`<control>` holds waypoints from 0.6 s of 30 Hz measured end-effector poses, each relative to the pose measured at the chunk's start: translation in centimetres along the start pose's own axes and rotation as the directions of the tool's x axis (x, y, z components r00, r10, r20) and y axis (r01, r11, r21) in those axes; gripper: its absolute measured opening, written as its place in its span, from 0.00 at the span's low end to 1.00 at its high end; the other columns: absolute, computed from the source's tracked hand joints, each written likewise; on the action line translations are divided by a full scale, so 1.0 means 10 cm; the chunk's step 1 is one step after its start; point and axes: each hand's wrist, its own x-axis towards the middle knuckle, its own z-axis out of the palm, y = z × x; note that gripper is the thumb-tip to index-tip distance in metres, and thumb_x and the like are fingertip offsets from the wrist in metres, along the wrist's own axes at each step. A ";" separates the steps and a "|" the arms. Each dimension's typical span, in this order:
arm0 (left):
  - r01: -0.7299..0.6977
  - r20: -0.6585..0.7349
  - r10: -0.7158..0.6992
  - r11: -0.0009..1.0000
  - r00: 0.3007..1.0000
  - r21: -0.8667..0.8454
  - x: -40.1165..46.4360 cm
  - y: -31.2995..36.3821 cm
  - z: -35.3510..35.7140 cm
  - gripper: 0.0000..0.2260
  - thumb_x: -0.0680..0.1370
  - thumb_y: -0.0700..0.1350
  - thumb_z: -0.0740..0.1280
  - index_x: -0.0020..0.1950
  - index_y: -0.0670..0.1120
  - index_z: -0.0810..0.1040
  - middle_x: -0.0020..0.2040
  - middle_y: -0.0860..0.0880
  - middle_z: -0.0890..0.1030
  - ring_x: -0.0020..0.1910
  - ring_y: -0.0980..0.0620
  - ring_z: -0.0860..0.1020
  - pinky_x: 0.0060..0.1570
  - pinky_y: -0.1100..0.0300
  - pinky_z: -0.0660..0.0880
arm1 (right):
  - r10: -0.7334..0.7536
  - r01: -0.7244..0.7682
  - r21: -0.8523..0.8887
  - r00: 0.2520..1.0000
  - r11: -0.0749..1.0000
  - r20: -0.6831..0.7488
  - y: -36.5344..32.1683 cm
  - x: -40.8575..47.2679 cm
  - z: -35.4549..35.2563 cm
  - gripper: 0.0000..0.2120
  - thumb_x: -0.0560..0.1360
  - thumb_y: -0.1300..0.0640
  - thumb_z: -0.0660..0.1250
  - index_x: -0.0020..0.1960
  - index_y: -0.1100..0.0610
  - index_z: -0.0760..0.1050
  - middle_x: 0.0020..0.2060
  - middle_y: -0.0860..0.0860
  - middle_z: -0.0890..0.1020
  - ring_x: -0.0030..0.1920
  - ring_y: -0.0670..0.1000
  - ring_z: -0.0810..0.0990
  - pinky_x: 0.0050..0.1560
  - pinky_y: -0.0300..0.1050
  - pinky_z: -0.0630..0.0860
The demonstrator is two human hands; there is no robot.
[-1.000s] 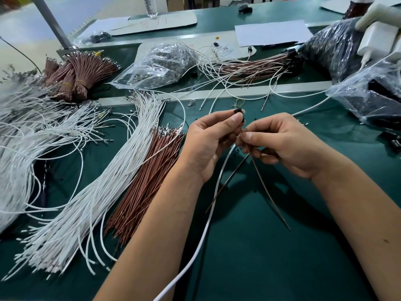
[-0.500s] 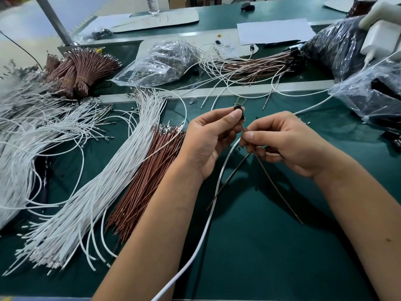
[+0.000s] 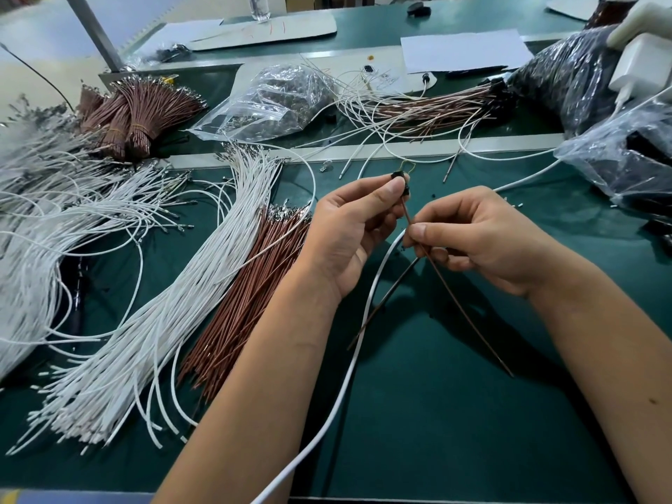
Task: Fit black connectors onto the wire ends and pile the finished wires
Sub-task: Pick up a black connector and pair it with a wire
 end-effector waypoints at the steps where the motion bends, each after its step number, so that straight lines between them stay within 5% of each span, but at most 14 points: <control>1: 0.000 0.003 0.000 1.000 1.000 -0.002 0.00 0.00 0.00 0.11 0.68 0.41 0.75 0.50 0.41 0.85 0.41 0.45 0.84 0.37 0.53 0.79 0.41 0.65 0.77 | -0.001 0.001 -0.004 1.000 1.000 0.002 0.00 0.00 0.00 0.07 0.79 0.68 0.68 0.43 0.66 0.83 0.30 0.55 0.79 0.26 0.44 0.70 0.22 0.32 0.63; 18: -0.046 0.073 0.047 0.999 0.996 -0.008 -0.02 0.00 0.01 0.09 0.75 0.36 0.70 0.55 0.38 0.83 0.42 0.45 0.84 0.37 0.55 0.80 0.42 0.67 0.77 | -0.021 0.021 0.007 1.000 1.000 -0.001 0.02 0.01 0.00 0.08 0.78 0.66 0.70 0.41 0.63 0.85 0.31 0.55 0.79 0.27 0.46 0.69 0.22 0.32 0.63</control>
